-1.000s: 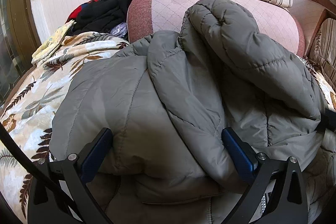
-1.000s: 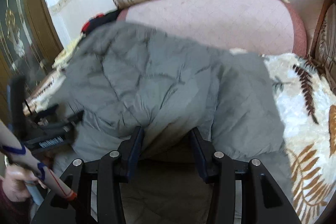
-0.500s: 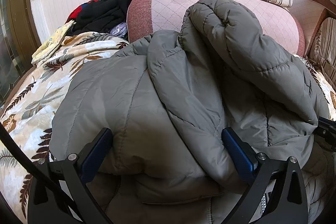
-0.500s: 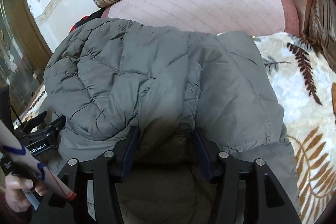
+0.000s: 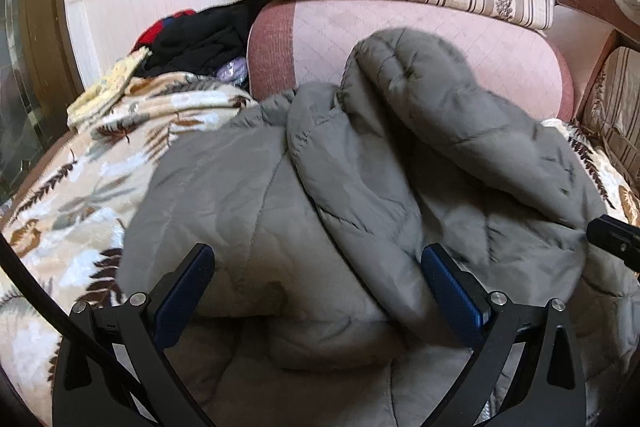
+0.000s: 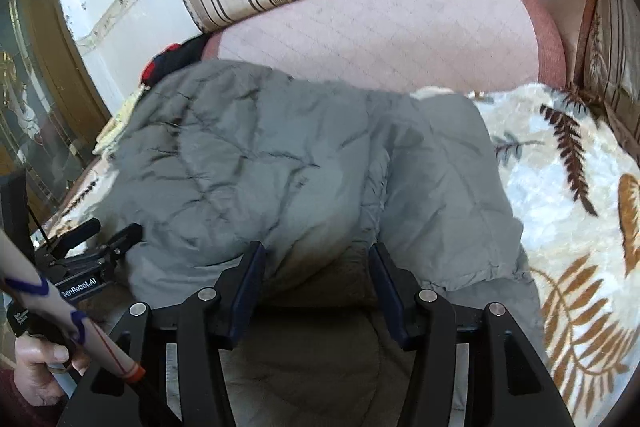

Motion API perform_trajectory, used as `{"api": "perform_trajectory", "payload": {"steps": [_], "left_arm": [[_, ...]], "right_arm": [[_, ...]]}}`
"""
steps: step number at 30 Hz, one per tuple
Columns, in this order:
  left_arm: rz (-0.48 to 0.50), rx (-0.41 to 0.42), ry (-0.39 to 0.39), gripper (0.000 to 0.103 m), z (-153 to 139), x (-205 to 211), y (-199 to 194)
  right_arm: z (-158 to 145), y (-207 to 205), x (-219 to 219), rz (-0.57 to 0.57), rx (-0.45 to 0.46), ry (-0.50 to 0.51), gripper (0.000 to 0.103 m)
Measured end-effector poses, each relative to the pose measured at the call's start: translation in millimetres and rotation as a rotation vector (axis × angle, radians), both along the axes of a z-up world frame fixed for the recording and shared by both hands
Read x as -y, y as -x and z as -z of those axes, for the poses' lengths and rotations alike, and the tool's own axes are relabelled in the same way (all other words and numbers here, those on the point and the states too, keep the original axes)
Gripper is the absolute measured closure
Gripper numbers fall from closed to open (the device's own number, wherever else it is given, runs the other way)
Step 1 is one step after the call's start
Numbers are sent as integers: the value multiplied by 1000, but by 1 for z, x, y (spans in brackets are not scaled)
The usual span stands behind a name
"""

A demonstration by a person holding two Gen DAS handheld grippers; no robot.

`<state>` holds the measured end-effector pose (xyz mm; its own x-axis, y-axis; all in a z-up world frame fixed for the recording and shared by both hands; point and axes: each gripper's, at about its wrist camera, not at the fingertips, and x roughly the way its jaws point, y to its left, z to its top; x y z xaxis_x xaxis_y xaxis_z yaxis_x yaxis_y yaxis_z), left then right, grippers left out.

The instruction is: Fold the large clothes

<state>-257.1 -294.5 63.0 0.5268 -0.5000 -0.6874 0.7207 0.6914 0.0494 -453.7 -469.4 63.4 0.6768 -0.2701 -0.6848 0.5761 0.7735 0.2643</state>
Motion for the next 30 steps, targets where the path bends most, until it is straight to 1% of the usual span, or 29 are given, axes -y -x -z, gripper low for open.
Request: {"api": "perform_trajectory", "payload": {"steps": [3,5,8,12,15,18,22,24,27,30], "left_arm": [[-1,30,-12,0,-12,-5,9],[-3,32,-22,0,-17,-8,13],[-6,13,-13,0,-25,-18,21],[-6,-42,17,0,-31,-41,39],[-32,-88,21,0,-28,-68,56],[-74,-173,3,0,-14,-102,77],[-112,-267,-15,0,2,-148,107],[-133,-307,-9,0,8,-166,116],[-163,-291,-36,0,16,-184,132],[-159,-261,-78,0,24,-186,142]], "right_arm": [[-16,5,-7,-3,14,12,45],[-25,9,-14,-6,14,25,45],[-35,18,-23,-11,18,22,45],[-45,41,-39,-5,39,-9,45],[-39,68,-58,-11,32,-26,45],[-23,101,-83,-12,-14,-38,45],[-8,125,-110,-35,-72,-45,45],[-6,137,-124,-53,-76,-51,45],[-3,148,-143,-72,-91,-47,45],[6,155,-156,-74,-141,-23,45]]}}
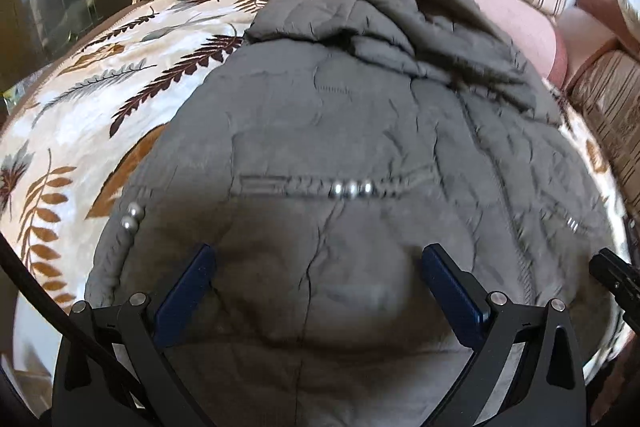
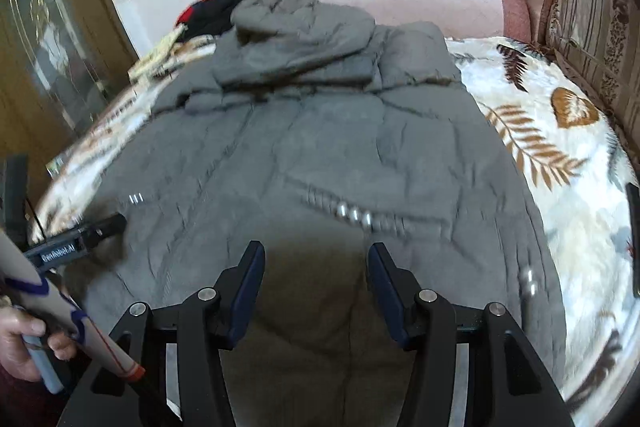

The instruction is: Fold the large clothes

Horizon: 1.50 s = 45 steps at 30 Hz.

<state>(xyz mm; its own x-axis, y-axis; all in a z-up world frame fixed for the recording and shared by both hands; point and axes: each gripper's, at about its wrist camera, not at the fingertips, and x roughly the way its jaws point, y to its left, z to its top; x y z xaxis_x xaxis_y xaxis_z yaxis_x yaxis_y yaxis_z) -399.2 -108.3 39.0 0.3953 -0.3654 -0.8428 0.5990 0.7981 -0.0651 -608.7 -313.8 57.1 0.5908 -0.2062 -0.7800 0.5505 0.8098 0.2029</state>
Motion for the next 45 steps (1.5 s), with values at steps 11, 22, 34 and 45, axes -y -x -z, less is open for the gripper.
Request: {"api": "perform_trajectory", "payload": {"steps": [11,22,34,45], "left_arm": [[37,134,-57,0,16,7,14],[6,165,-30,0,19,5,17],[16,198,-24,0,19,2,21],[16,199,-24,0,19,2,21]], "right_arm": [[31,2,-7,-18,-45,-27,40],[37,0,-15,-80,-8,31,30],[38,0,-18,-93,-6,40,27],[38,0,-19,-90,-7,40,26]]}}
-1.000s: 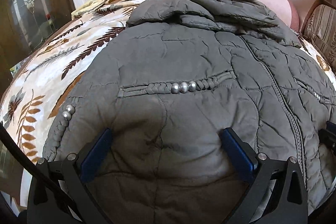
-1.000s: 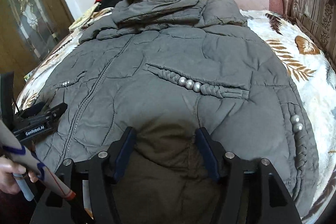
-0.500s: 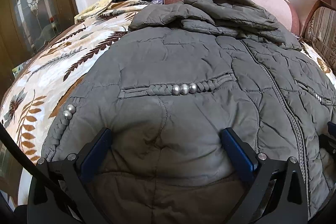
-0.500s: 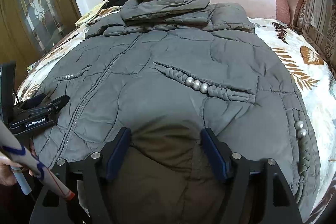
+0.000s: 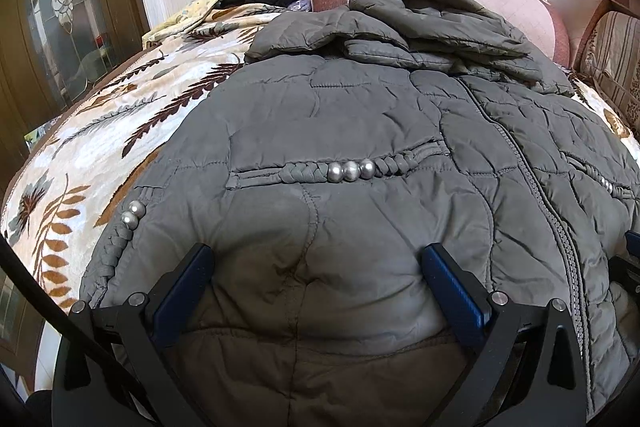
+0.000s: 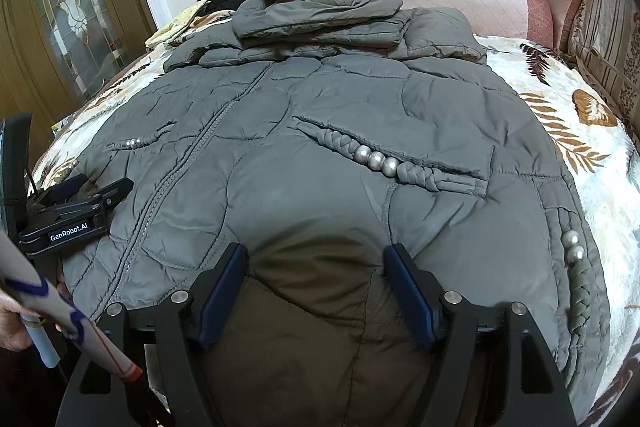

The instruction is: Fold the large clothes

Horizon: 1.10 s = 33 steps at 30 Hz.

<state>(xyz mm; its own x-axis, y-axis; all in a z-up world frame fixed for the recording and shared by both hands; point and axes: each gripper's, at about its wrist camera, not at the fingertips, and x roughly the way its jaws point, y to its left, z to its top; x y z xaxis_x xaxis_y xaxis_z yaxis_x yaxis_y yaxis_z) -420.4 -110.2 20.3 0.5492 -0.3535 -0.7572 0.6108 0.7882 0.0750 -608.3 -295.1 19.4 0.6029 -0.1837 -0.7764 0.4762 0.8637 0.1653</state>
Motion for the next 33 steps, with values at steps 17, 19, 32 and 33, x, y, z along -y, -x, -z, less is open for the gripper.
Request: {"api": "perform_trajectory", "payload": {"steps": [17,19,32,33], "left_arm": [[2,16,2,0,-2,0,2],[3,22,1,0,-2,0,3],[-7,43,2,0,-3,-2,8],[-7,44,3,0,-3,-3,9]], "right_arm": [[0,2,-2,-4,-8,20,26],[0,2,-2,-7,-10,23,26],[-2,5,-4,-7,-20,33,25],[-3,6,-5,-6,-20,34,25]]}}
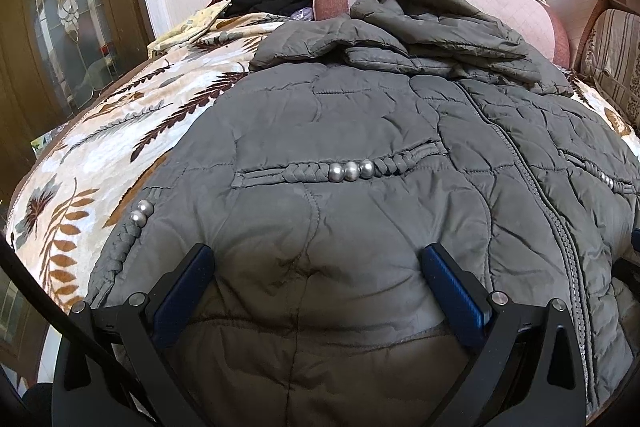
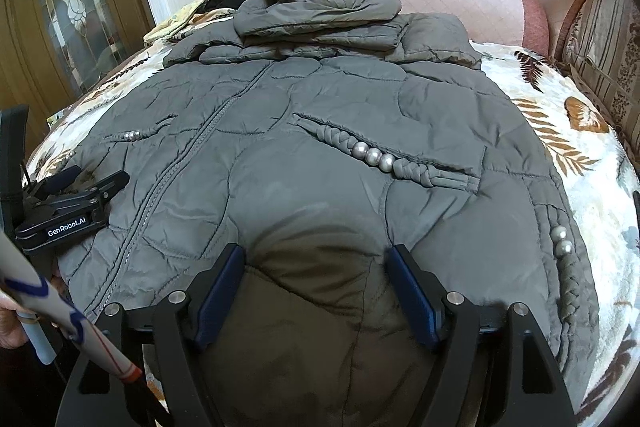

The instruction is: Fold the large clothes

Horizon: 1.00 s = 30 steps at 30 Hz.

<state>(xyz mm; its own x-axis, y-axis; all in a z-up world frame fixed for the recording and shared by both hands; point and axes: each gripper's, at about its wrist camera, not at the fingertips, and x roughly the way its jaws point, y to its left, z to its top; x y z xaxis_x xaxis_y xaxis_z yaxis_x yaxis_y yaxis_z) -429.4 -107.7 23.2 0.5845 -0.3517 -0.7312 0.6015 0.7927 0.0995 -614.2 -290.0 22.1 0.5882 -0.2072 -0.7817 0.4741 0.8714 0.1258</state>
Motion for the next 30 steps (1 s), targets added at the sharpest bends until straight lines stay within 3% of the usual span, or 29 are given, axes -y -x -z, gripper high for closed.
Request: {"api": "perform_trajectory", "payload": {"steps": [9,16,20,24,27,30], "left_arm": [[2,3,25,0,-5,-10,12],[-9,-8,52,0,-15,-25,10],[-65,18,66,0,-24,-39,-1],[-165,12,113,0,-33,-66,-25],[-266,-48,133,0,-28,-90,-53],[-324,-153,166,0,-16,-109,-72]], "right_arm": [[-8,12,-5,2,10,-13,24],[-33,40,0,47,91,11,24],[-57,72,23,149,184,32,24],[-71,97,52,276,215,75,19],[-68,113,80,356,218,29,19],[-54,129,107,432,232,-86,19]]}}
